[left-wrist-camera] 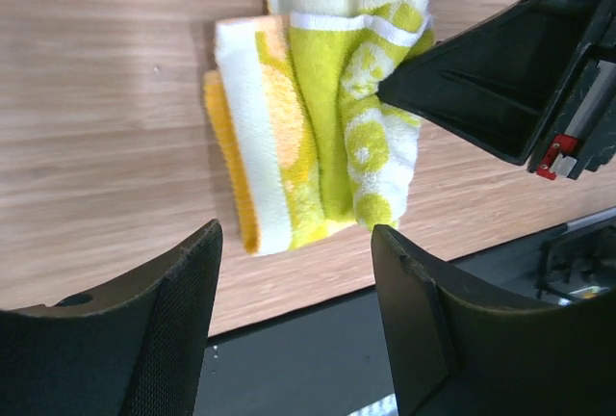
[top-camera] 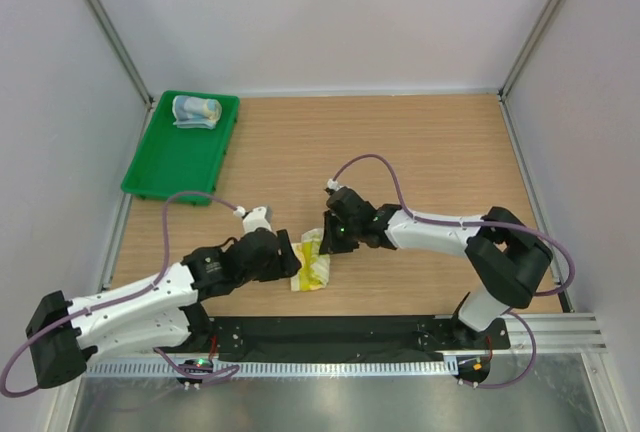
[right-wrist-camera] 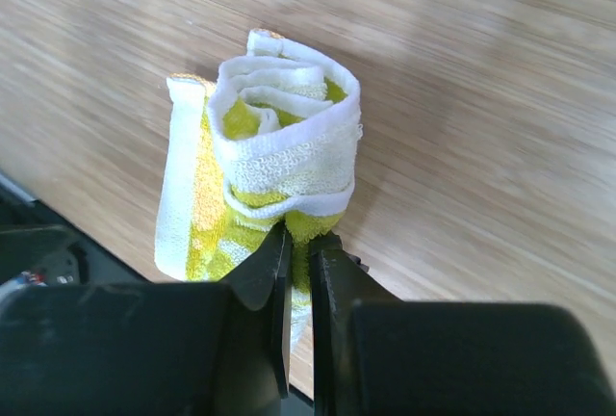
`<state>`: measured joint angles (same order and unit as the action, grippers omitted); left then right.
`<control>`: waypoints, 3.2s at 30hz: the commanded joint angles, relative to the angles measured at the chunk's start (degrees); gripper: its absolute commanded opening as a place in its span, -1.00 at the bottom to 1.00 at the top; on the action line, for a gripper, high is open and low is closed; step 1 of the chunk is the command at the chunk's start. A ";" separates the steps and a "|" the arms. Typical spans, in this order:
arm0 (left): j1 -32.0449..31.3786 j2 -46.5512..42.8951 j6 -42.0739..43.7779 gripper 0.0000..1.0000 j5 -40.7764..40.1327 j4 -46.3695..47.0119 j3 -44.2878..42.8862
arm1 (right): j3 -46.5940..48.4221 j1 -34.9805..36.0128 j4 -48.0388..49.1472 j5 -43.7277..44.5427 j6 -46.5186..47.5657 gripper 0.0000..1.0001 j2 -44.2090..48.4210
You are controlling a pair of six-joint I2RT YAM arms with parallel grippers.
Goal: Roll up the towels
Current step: Roll the towel
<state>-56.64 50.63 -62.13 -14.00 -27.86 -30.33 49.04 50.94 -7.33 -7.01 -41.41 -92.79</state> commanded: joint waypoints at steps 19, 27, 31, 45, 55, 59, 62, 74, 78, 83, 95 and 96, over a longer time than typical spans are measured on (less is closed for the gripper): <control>-5.76 10.70 5.79 0.28 -8.15 16.43 3.61 | 25.75 13.75 -38.10 26.16 1.68 -0.98 -11.79; -5.76 20.55 5.00 -0.20 -8.41 19.41 5.45 | 27.79 15.07 -37.24 23.19 -0.25 -0.97 -10.05; -5.85 23.19 4.56 -0.58 -8.68 21.35 6.42 | 24.97 15.07 -30.75 17.12 -1.30 -0.98 -6.62; -5.85 26.72 5.79 -0.99 -7.79 26.81 5.54 | 14.95 15.24 -16.30 15.34 -10.53 -0.97 -11.79; -11.20 18.73 10.36 -0.16 -21.04 6.18 -2.71 | 15.47 15.24 -18.24 16.76 -11.33 -0.97 -17.33; -14.27 15.56 8.87 -0.17 -24.75 1.94 -4.83 | 16.61 15.16 -18.94 16.32 -10.89 -0.97 -18.91; -16.30 13.01 6.85 -0.23 -24.85 1.93 -4.31 | 17.23 15.24 -19.30 16.06 -10.97 -0.96 -19.70; -18.85 -1.58 6.23 -0.19 -21.43 4.04 -3.43 | 18.64 15.07 -20.70 16.76 -10.71 -0.90 -21.37; -18.86 -2.64 5.27 -0.03 -19.14 4.83 -1.85 | 19.43 14.63 -20.70 16.50 -10.45 -0.84 -21.90; -18.86 -6.05 -0.08 0.00 -21.40 0.46 0.27 | 20.40 14.54 -20.70 15.80 -9.48 -0.64 -23.22; -18.77 -18.90 -0.48 0.06 -27.50 -9.42 -0.62 | 21.18 14.54 -21.49 16.15 -8.25 0.13 -18.92; -18.77 -18.90 0.51 0.09 -26.44 -5.49 0.00 | 21.28 14.54 -21.58 15.80 -8.08 0.13 -18.92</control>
<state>-75.29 32.05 -63.92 -39.57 -39.22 -30.15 71.64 65.67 -21.43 3.44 -51.35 -110.02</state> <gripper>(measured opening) 0.535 0.563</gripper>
